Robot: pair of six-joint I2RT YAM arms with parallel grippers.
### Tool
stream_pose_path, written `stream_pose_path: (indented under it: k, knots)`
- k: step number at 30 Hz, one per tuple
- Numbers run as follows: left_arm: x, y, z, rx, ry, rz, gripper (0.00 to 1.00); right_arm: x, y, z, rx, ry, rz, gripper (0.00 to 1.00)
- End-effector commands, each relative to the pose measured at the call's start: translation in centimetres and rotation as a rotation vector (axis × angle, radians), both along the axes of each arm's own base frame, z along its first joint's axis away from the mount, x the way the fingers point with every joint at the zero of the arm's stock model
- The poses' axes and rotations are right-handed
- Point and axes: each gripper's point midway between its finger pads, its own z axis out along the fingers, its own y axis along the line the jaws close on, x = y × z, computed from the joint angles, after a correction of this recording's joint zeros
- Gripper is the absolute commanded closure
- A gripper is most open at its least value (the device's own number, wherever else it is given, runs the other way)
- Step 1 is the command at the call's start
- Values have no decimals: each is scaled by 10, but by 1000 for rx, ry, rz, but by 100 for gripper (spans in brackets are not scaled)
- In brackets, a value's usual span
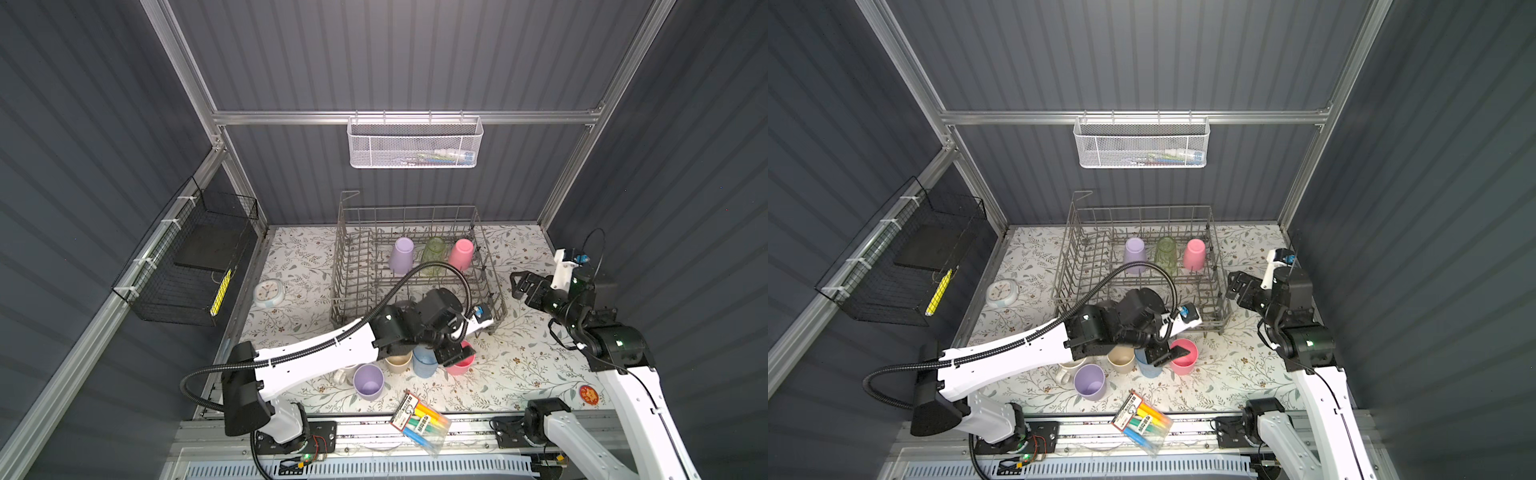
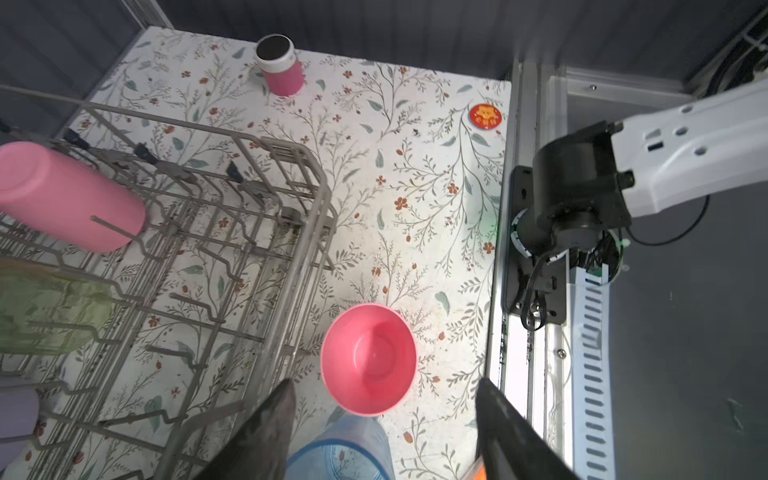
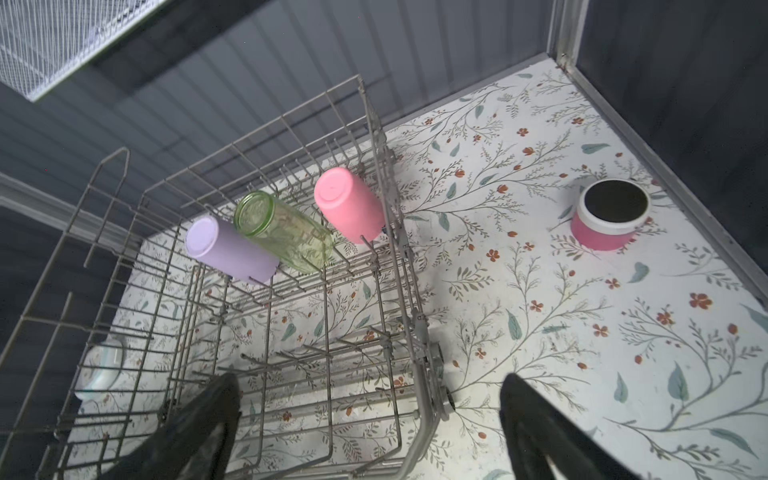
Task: Load the cups into the dish rack
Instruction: 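Open and raise the right gripper while the left arm reaches the other pink cup, then lower the left gripper onto the pink cup rim and close it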
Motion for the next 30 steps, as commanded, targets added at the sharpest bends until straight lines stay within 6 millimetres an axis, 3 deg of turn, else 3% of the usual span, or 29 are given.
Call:
stream_pose_path:
  k: [1,12,20,30]
  knots:
    - [-3,4,-5,75,-42,-24,32,-3,-8,3,81,-16,-46,3]
    - [-20,-10,-56,244,-13,-77,33,0,-15,-15,196,9,-55,3]
    - [-15,-11,-92,374,-15,-76,35,-3,-16,-20,193,21,-46,3]
    - [-12,-11,-120,455,-7,-75,39,-2,-16,-27,212,34,-42,3]
